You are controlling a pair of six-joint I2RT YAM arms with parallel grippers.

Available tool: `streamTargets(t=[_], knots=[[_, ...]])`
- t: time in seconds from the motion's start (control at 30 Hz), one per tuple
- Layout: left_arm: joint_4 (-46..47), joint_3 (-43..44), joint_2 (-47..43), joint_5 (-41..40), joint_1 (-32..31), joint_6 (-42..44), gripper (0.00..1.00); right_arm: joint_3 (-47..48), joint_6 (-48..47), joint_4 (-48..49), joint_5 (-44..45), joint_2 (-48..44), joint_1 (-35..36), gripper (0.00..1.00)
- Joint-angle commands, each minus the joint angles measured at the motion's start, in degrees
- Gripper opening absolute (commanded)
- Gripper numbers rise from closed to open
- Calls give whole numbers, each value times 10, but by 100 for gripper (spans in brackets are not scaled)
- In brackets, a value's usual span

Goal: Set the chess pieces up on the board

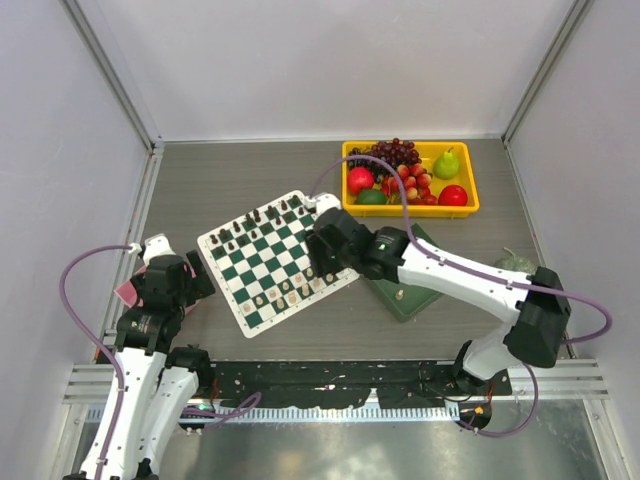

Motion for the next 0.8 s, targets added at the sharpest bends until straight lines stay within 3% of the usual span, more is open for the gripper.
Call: streamTargets(t=[0.0,0.37,0.5,0.77], knots=[[25,5,-3,3,3,7,99,-77,19,1,17,-71,-61,50],[23,6,6,5,3,5,99,-235,33,-30,44,-232,-207,57],[21,8,6,3,3,5,99,-263,58,-52,48,-243,-245,58],[20,7,7,2,3,4,99,-311,142,-52,48,-241,-255,60]])
